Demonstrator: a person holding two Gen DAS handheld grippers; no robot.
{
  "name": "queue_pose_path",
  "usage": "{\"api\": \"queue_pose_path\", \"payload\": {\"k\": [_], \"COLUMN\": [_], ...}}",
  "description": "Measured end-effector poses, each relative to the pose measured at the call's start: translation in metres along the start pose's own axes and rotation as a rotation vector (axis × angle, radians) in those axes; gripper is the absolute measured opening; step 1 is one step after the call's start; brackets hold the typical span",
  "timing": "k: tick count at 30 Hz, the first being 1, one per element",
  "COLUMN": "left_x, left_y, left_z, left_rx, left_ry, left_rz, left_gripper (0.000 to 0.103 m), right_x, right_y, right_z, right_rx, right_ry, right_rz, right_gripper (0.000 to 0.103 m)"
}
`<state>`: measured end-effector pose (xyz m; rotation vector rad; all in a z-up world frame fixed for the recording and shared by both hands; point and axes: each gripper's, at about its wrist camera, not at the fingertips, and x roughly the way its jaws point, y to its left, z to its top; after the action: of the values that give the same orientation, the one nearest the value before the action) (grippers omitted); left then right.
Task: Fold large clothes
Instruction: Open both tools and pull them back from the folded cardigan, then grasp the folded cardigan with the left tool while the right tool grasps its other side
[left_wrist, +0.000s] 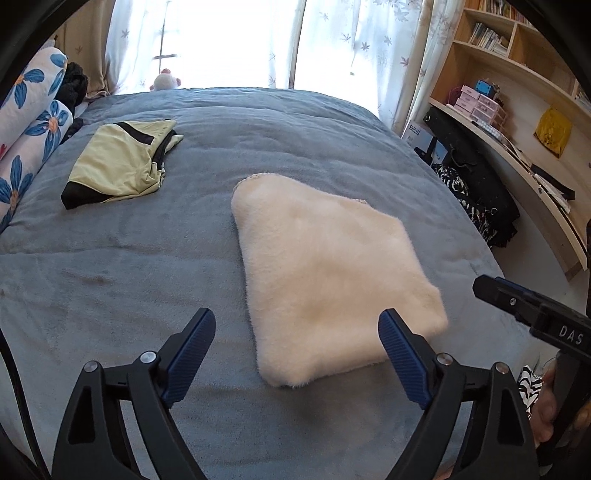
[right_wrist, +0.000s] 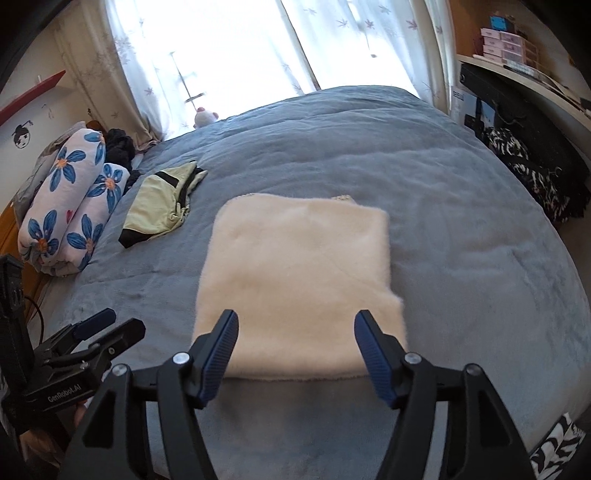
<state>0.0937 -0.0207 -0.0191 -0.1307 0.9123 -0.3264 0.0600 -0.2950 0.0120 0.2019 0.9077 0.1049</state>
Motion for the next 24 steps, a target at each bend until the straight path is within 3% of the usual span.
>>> {"api": "queue_pose_path", "payload": {"k": [5,8,13,24], "left_x": [0.021,0.041,0.079,0.155], "left_y": [-0.001,0.003,0.009,0.029], "left_z": [0.010,0.016,0.021,0.014], "left_rx": [-0.007,-0.026,-0.048,-0.145], "left_ry": [0.059,0.095,0.155,0.303], "left_rz": [0.003,0.008,0.017,-0.101], "left_gripper": [0.090,0.090,0.090,0.090], "right_x": [0.011,0.026,0.059,0.142], "right_y": [-0.008,-0.027,-0.066,-0.151], "right_z": [0.019,0.027,0.031,0.012], "right_rx": [-0.025,0.000,0.074,0.231], "right_ry": [0.021,0.045,0.122,0.277], "right_rz": [0.016,0.053,0.109,0.197], "right_gripper": [0.069,0.076,0.077,0.077]}}
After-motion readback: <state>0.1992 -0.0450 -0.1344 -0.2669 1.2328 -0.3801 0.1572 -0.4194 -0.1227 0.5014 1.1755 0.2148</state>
